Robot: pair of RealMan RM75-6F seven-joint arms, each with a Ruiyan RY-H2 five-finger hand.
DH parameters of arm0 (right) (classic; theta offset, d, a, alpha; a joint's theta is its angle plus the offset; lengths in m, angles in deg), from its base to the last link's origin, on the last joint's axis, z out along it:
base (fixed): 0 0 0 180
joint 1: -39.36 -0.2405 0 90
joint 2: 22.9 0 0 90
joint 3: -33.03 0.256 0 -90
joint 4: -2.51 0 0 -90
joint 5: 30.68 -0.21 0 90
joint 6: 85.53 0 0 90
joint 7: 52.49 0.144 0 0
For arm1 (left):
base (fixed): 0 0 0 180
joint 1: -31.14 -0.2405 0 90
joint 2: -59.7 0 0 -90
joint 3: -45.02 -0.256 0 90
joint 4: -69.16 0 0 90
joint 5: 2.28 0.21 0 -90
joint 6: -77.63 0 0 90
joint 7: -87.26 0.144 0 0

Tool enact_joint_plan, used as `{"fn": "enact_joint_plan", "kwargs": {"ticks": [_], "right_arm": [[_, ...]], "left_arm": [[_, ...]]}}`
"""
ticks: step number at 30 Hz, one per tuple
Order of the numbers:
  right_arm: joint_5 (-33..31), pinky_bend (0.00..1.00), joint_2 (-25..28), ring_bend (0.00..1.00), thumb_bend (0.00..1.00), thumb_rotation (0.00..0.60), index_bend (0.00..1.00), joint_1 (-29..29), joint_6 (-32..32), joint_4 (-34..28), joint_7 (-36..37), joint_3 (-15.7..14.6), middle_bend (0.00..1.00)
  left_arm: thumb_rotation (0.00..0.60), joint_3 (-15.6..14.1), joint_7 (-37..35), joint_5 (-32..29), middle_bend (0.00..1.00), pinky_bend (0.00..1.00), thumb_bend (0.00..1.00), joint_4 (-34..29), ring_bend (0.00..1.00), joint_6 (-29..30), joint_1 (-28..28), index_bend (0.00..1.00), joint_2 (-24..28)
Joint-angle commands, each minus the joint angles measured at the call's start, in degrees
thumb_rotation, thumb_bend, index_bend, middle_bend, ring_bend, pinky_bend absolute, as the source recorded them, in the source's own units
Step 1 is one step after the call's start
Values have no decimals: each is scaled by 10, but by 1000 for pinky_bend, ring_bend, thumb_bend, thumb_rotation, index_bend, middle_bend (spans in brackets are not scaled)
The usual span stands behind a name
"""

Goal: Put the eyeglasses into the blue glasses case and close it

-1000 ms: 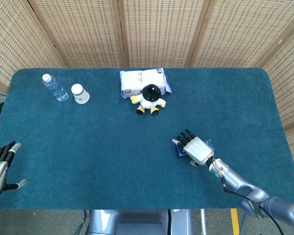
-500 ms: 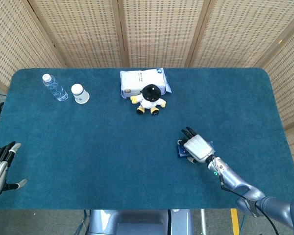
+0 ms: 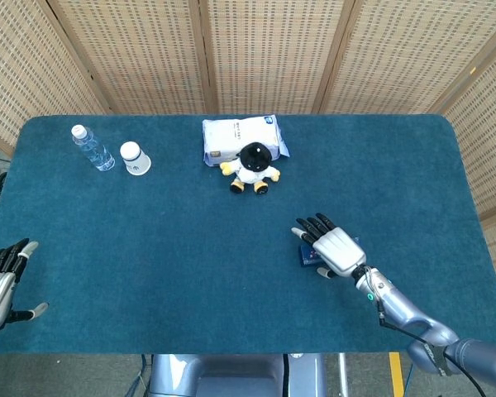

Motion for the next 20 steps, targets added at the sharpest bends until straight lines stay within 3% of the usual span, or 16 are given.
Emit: {"fn": "enact_joint_plan", "kwargs": {"ticks": [1,4,7,10,12,20], "right_arm": [[-19,0,64,0,255,600,0,37,56,-87,-37,8,0],[-26,0,93,0,247,600,0,92,152,-129,-54,15,0],[-42,0,119,0,209,600,0,170,254,-157,-14,9,0],[-31,0,124,0,70,600,0,217,317,-147,19,0,0],[-28,0,120,0,4,600,0,236,340,-138,39,-2,0],[-40,0,118,0,0,600,0,286,382,-131,90,6,0]], "left_arm": [[600,-3,-15,12,0,0,95,-2,0,7,-5,0,8],[600,-5,-40,24,0,0,93,-1,0,19,-12,0,17],[600,-5,-69,37,0,0,88,6,0,36,-21,0,26],[600,-4,-95,55,0,0,86,18,0,51,-25,0,28],[600,-4,-102,63,0,0,83,23,0,61,-29,0,27],[600,-11,-99,84,0,0,74,29,0,78,-40,0,28]]}}
